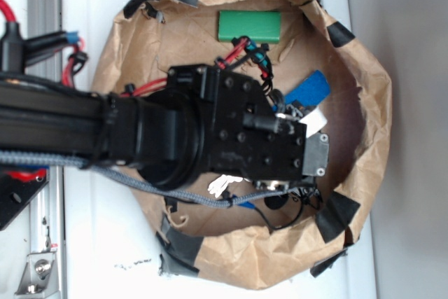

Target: Grab the silver keys.

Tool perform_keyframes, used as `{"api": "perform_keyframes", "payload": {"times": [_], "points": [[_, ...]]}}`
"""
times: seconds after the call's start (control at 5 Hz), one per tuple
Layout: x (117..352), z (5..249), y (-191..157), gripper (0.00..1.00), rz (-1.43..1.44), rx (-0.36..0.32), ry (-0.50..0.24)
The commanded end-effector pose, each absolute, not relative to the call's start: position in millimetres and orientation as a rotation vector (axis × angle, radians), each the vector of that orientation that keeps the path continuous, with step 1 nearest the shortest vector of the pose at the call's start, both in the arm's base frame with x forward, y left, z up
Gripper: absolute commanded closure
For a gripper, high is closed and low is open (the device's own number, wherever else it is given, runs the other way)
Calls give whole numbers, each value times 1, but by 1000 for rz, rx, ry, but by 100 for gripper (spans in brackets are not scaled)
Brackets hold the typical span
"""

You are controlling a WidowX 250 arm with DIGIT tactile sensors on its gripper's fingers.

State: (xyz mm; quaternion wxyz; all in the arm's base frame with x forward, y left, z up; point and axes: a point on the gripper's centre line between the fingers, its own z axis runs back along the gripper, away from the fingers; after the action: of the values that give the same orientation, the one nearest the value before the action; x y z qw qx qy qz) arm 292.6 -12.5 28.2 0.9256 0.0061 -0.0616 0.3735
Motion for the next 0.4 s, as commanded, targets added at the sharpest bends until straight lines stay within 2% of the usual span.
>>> {"api": "perform_keyframes", "payload": {"times": [0.0, 0.2], "points": [[306, 99, 0, 100, 679, 259, 18], [302, 144, 26, 100, 609, 173, 228]]}}
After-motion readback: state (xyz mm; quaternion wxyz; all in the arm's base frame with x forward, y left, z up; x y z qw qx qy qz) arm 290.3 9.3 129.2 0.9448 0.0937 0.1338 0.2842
